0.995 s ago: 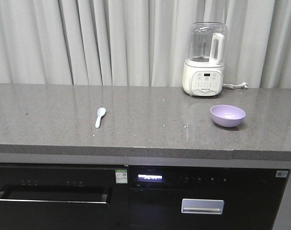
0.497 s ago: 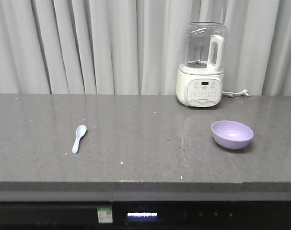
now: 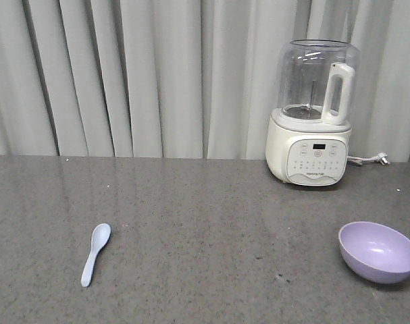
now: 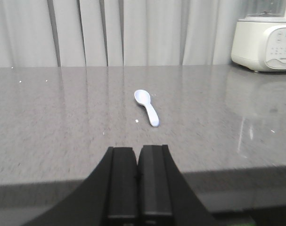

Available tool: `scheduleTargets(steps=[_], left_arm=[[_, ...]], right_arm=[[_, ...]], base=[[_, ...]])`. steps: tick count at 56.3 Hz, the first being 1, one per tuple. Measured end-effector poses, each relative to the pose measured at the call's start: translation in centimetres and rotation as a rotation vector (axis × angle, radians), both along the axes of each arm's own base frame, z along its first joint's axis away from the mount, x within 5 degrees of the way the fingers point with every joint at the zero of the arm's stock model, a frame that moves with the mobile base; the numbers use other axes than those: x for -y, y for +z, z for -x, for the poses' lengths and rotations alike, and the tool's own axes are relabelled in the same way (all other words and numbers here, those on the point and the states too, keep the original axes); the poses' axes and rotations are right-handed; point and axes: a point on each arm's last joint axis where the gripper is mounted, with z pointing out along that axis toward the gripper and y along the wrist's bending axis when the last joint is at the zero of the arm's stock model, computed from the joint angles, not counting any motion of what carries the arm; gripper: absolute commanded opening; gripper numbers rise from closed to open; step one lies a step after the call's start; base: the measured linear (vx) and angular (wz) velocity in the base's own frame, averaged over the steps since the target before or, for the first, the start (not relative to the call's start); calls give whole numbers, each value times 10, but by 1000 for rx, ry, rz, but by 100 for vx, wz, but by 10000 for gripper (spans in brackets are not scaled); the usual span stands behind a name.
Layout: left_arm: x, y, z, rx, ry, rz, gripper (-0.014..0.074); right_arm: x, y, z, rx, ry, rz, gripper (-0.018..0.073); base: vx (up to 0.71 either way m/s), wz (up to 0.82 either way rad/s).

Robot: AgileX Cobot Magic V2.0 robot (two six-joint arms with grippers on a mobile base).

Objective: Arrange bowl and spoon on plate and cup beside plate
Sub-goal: 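Drive the base toward the counter with the spoon and lavender bowl, then lower the left gripper onto the white spoon and grasp it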

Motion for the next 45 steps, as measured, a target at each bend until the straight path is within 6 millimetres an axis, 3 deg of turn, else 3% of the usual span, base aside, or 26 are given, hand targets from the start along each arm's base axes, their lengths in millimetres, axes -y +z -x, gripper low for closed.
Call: scheduleTargets(steps=[20, 45], left_arm=[[0, 0, 0, 0, 0, 0, -3], [0, 0, 0, 0, 0, 0, -3]], right_arm=[[0, 0, 0, 0, 0, 0, -8], [0, 0, 0, 0, 0, 0, -8]], base=[[30, -4], [9, -2]])
